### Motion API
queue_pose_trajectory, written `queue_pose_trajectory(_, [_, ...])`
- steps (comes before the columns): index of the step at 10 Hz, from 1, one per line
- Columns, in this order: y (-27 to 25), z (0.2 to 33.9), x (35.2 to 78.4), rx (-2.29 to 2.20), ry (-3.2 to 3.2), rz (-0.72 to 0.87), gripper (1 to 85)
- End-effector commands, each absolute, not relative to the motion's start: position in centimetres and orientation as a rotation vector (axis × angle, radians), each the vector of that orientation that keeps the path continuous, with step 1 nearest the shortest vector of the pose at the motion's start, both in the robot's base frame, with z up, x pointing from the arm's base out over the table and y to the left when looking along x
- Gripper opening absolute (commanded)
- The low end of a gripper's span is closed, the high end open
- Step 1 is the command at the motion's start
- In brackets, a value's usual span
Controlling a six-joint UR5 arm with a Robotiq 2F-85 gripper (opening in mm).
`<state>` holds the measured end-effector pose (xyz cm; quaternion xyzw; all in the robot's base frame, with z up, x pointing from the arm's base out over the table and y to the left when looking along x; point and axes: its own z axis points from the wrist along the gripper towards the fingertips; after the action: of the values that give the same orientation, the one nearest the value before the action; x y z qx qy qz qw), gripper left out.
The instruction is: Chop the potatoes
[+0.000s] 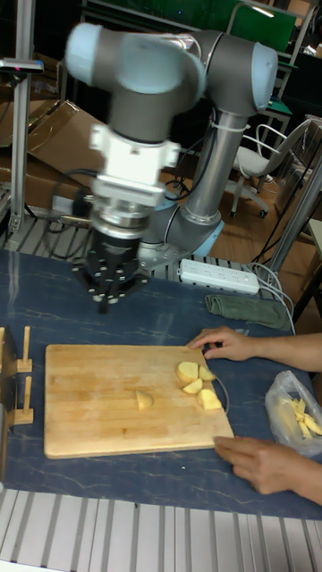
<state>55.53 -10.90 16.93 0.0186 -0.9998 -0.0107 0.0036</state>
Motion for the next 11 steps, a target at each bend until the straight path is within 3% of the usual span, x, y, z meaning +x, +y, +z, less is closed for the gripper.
queue_pose_trajectory(1, [-14.7, 15.7, 57.3, 0.023, -3.154, -0.064, 11.3])
queue_pose_trajectory(5, [-17.7, 13.5, 57.6, 0.059, -3.164, -0.042, 14.0])
queue_pose_trajectory(6, [-17.1, 14.5, 57.3, 0.083, -3.141, 0.001, 12.0])
queue_pose_trajectory(7, [-17.5, 15.2, 56.7, 0.164, -3.106, 0.087, 3.3])
queue_pose_trajectory(11, [-15.1, 15.2, 57.2, 0.16, -3.131, -0.052, 1.0])
